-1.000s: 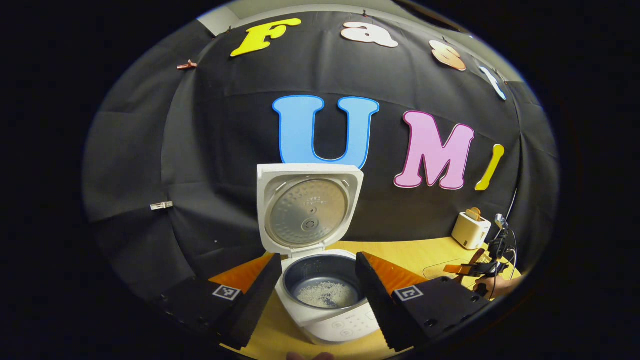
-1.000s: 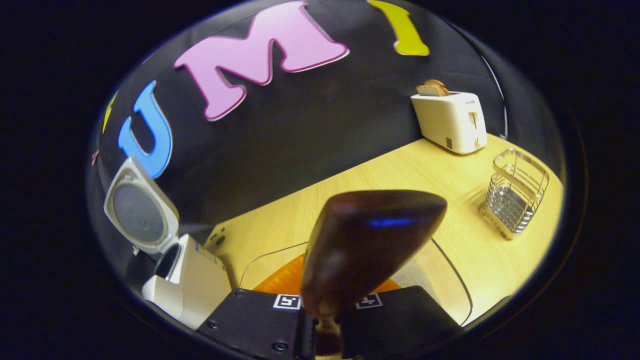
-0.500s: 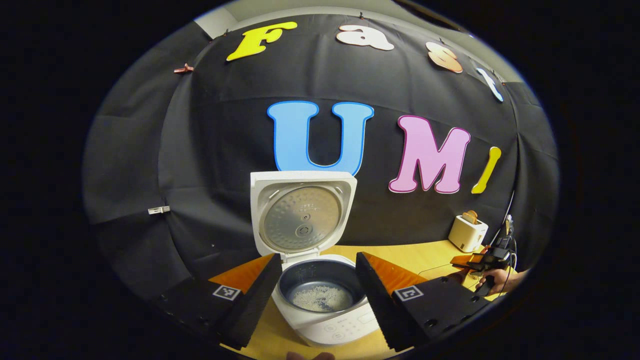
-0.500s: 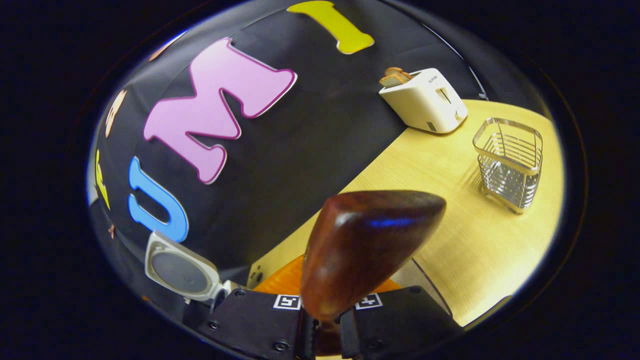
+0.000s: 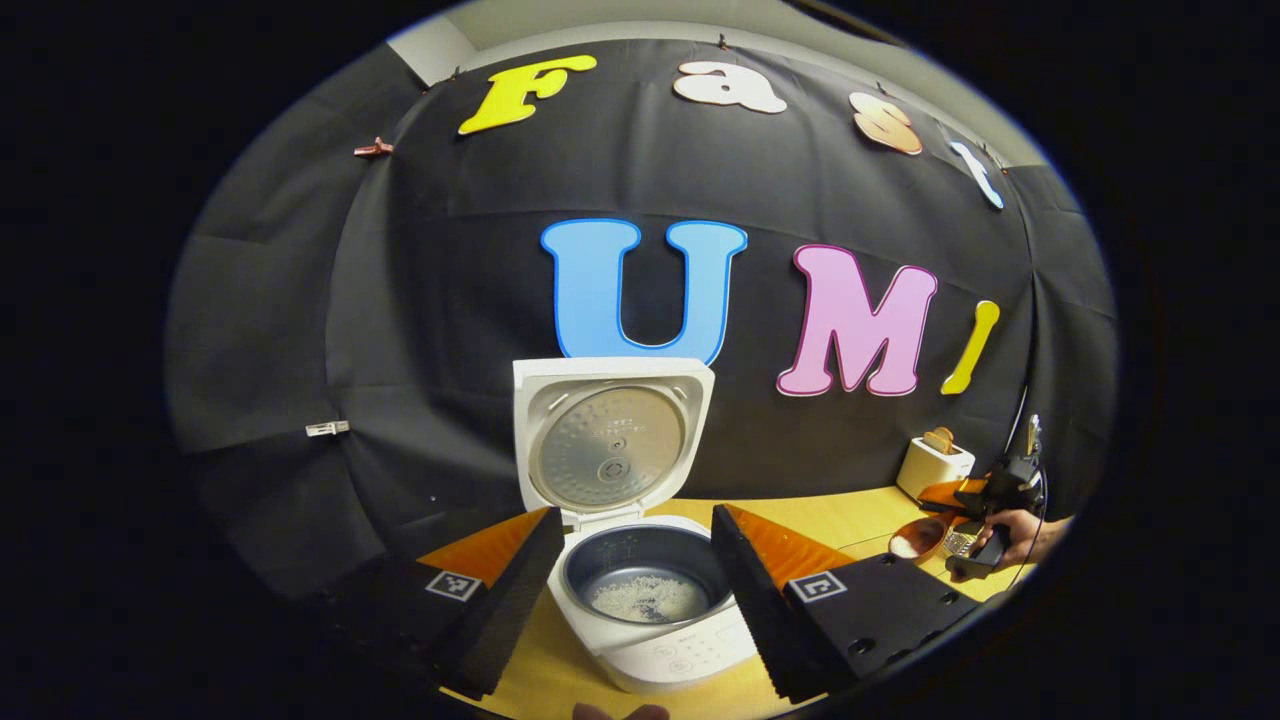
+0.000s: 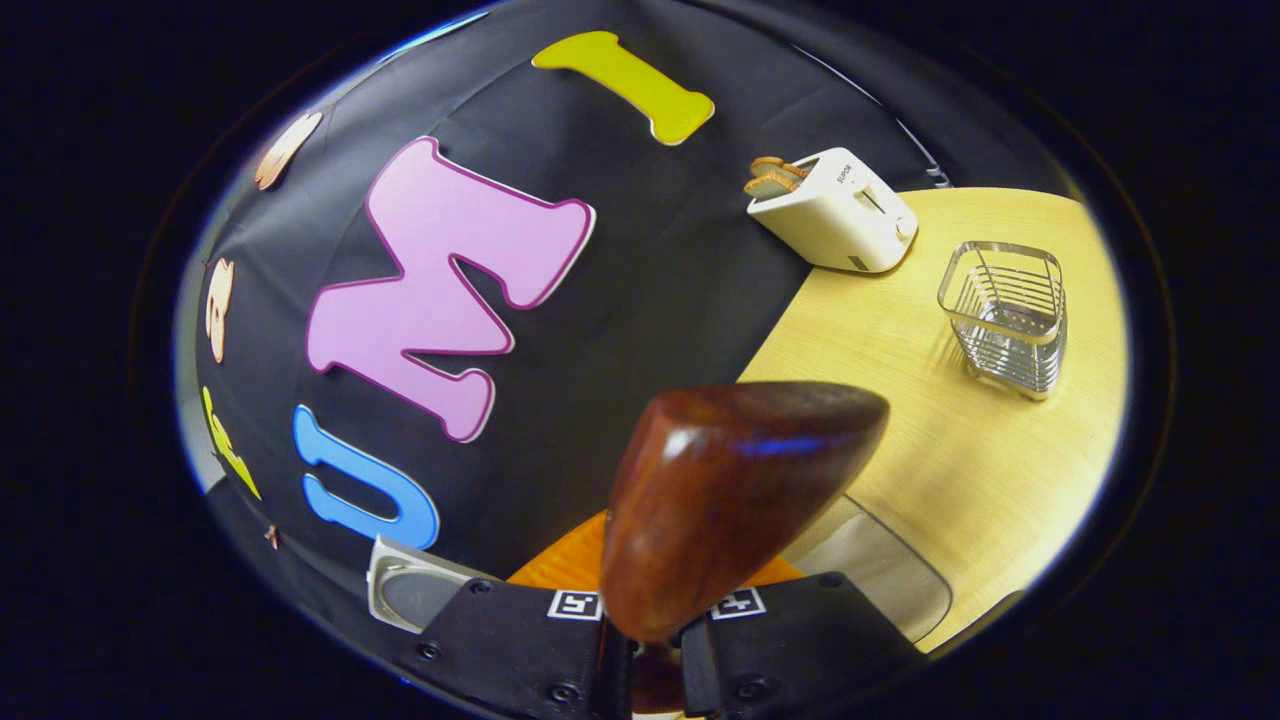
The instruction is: Close the left gripper, press the button to open the rice cooker; take a wooden spoon from the chopstick holder with the right hand, scoop a spoonful of rice and pour it into the rice cooker, then put the wooden spoon back into the chopstick holder.
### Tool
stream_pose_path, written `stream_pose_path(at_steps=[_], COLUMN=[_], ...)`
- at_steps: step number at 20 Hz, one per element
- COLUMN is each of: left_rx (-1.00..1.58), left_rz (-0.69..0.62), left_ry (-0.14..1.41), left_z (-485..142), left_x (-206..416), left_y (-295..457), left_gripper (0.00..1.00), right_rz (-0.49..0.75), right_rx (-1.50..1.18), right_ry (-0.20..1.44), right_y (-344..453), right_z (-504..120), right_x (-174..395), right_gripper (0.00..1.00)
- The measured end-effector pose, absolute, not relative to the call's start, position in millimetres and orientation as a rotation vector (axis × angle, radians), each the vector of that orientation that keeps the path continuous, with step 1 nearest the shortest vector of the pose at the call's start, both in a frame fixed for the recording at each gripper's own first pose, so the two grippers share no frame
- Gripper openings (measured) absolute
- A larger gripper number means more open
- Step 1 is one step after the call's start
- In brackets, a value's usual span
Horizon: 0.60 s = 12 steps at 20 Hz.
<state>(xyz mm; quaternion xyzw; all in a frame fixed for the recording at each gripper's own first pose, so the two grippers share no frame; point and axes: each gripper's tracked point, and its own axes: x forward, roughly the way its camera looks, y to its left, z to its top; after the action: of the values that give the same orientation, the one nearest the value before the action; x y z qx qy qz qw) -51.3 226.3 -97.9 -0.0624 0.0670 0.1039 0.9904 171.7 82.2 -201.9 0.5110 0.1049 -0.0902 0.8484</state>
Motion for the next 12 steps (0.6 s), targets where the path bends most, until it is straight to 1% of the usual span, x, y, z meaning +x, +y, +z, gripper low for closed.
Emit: stream_pose_path(at_steps=[5,12], left_rx=[-0.157,-0.177], left_rz=[0.236,0.299], left_ry=[0.124,0.111], left_z=[-99.6,-101.0], left_x=[-68.6,-93.0], left_y=[236.3,252.4], left_gripper=[0.95,0.95], right_rz=[-0.121,0.03], right_rx=[1.131,1.162], right_ry=[0.208,0.256], right_y=[131.2,236.7], right_z=[-154.9,-124.1], right_x=[193.4,230.4], right_gripper=[0.12,0.12])
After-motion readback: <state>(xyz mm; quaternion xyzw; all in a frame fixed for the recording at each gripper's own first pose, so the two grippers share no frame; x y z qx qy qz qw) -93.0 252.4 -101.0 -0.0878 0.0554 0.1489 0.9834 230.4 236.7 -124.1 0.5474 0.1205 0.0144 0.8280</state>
